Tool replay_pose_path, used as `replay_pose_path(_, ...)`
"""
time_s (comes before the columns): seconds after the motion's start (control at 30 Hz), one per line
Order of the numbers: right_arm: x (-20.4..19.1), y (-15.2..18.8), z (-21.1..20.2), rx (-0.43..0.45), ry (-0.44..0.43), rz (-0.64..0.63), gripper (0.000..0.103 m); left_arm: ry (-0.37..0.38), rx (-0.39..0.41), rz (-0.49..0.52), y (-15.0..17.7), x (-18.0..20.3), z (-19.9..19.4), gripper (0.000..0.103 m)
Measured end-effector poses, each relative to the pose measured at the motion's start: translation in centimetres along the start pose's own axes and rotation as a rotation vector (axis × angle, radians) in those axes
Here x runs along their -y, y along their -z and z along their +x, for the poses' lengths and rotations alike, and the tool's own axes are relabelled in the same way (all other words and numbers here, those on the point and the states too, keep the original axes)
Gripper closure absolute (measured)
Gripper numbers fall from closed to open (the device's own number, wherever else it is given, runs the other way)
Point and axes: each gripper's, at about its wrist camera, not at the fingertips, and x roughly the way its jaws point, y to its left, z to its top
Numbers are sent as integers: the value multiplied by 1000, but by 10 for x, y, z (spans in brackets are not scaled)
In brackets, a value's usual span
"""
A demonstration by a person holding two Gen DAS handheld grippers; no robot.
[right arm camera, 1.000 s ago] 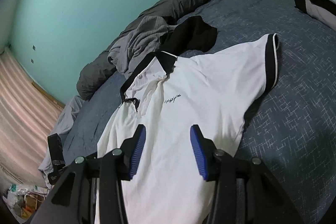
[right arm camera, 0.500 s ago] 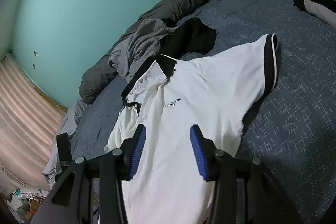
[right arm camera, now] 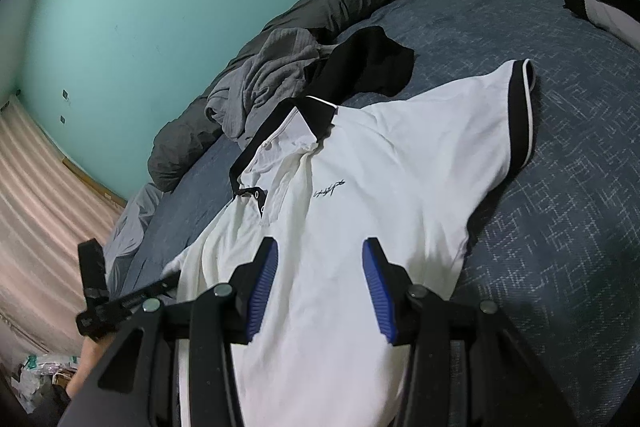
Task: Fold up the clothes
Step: 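Grasp the shirt's hem edge with the left gripper while the right gripper hovers open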
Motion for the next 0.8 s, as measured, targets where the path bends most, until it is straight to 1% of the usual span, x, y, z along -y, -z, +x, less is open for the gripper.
replay_pose_path(0.2,-1,2,4,-11,-2,-6,58,-70,18,-76,-11,-52,-22,97)
replay_pose_path(0.33,-2,3,6,-17,-3,-9,59,-115,14,-132,-15,-86,-27,97)
replay_pose_path(0.4,-2,3,7,-19,-2,-10,58,-126,-1,-148,-15,-97,-24,97)
replay_pose_path(0.5,-2,3,9,-23,-2,-12,58,-144,-1,-184,-14,-107,-26,97)
replay_pose_path(0.53,-2,3,10,-25,-2,-12,58,-134,-5,-204,-12,-110,-25,97)
replay_pose_path(0.6,-2,3,11,-27,-2,-14,58,-77,-42,-202,-6,-104,-19,97)
replay_pose_path(0.73,-2,3,12,-32,-2,-15,58,-13,-122,-117,6,-75,-3,97)
replay_pose_path(0.8,-2,3,13,-34,-3,-16,59,56,-148,-109,12,-62,4,96)
